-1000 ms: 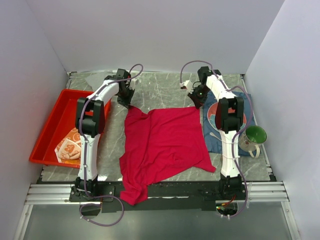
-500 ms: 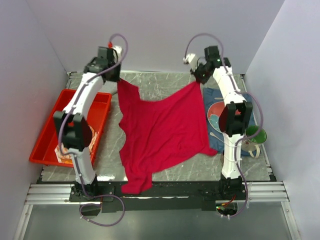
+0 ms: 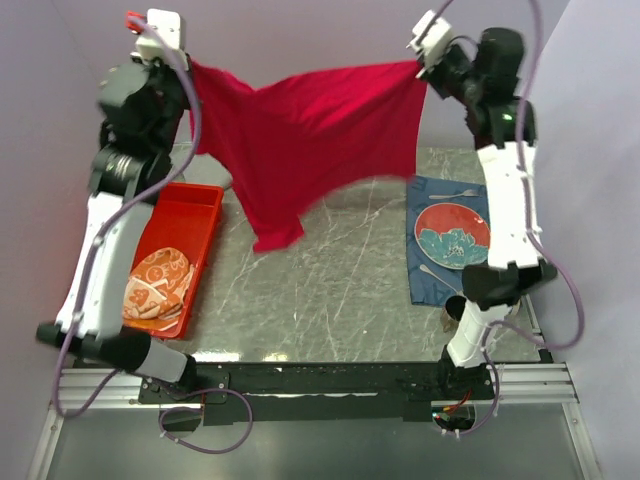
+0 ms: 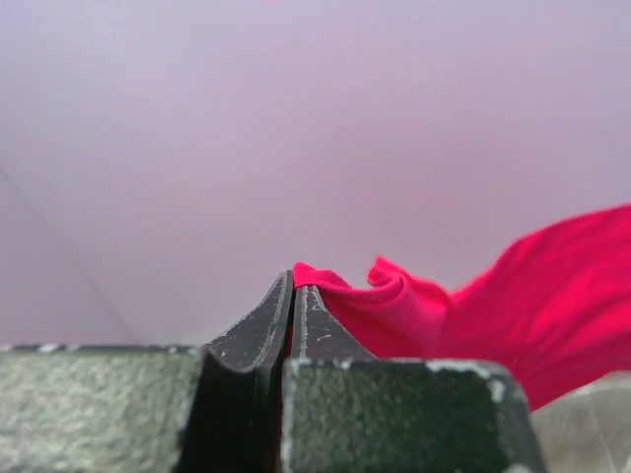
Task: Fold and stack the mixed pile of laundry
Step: Flatten out the T-shirt at the center of the board.
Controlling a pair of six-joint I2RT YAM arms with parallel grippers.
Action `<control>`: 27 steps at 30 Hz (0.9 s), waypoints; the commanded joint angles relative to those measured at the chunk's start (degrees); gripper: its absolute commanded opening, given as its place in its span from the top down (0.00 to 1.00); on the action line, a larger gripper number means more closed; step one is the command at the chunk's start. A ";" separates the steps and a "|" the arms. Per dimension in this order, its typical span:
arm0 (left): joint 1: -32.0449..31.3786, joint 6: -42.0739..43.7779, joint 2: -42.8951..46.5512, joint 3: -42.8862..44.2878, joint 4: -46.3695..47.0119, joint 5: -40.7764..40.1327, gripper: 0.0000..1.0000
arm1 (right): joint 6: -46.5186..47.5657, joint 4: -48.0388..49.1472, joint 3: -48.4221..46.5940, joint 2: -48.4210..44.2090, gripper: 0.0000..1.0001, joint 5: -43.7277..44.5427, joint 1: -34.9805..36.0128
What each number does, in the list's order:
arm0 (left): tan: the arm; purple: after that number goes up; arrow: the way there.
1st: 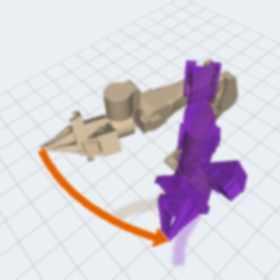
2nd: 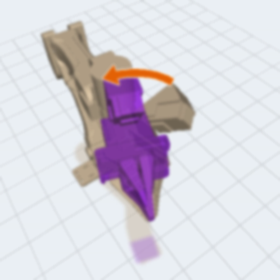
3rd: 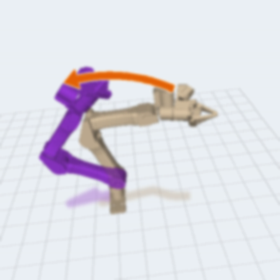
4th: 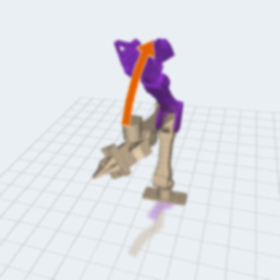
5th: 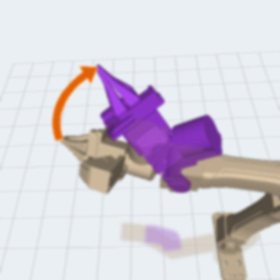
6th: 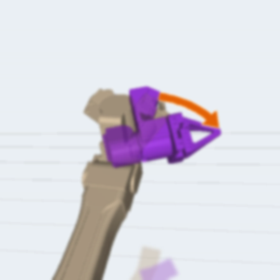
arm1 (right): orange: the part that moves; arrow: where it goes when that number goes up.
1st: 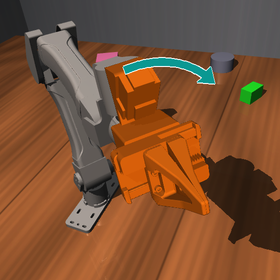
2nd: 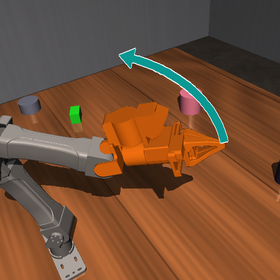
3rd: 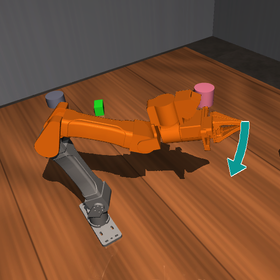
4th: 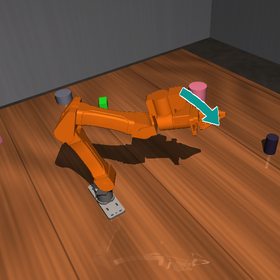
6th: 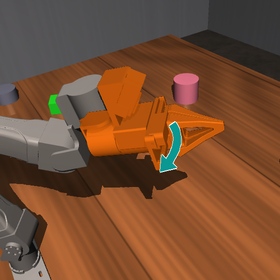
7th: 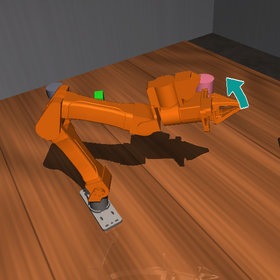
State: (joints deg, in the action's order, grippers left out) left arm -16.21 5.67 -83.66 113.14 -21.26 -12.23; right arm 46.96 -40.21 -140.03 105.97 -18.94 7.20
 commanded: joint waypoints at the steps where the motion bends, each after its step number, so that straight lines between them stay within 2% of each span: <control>1: -7.86 11.26 5.86 5.33 12.71 -4.28 0.99 | -0.20 4.35 -5.16 -8.58 1.00 -1.89 0.27; 5: -18.92 19.01 9.03 7.44 18.08 -7.20 0.99 | 0.50 4.26 -7.45 -14.38 1.00 -2.07 0.53; 8: -23.41 22.18 11.23 8.14 20.37 -7.11 0.99 | 1.20 3.56 -10.09 -17.19 1.00 -1.54 0.53; 13: -25.89 25.17 12.38 9.73 20.82 -6.75 0.99 | 2.87 3.20 -11.15 -19.66 1.00 1.17 0.53; 19: -25.89 28.95 12.29 6.58 22.47 -10.88 0.99 | 2.09 3.64 -1.85 -20.11 1.00 3.03 0.18; 22: -25.11 29.31 12.55 -0.27 25.11 -15.18 0.99 | -0.28 3.64 6.06 -18.71 1.00 2.77 -0.78; 23: -21.62 27.31 12.47 -3.08 24.17 -15.11 0.99 | -0.81 3.56 10.61 -18.26 1.00 1.90 -1.13; 25: -14.51 14.07 11.77 -5.46 18.22 -6.80 0.99 | -1.69 5.21 16.16 -17.04 1.00 1.71 -1.40; 26: -8.12 9.93 11.59 -9.83 17.66 -3.36 0.99 | -2.30 6.18 21.67 -16.59 1.00 1.28 -1.49; 27: -6.66 7.36 11.33 -12.92 17.74 -0.28 0.99 | -3.18 7.32 24.60 -16.07 1.00 1.10 -1.66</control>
State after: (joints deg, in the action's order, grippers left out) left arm -33.56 26.89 -70.41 108.90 0.23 -20.51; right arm 47.33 -34.63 -127.11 85.14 -18.09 6.46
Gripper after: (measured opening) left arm 0.023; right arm 0.010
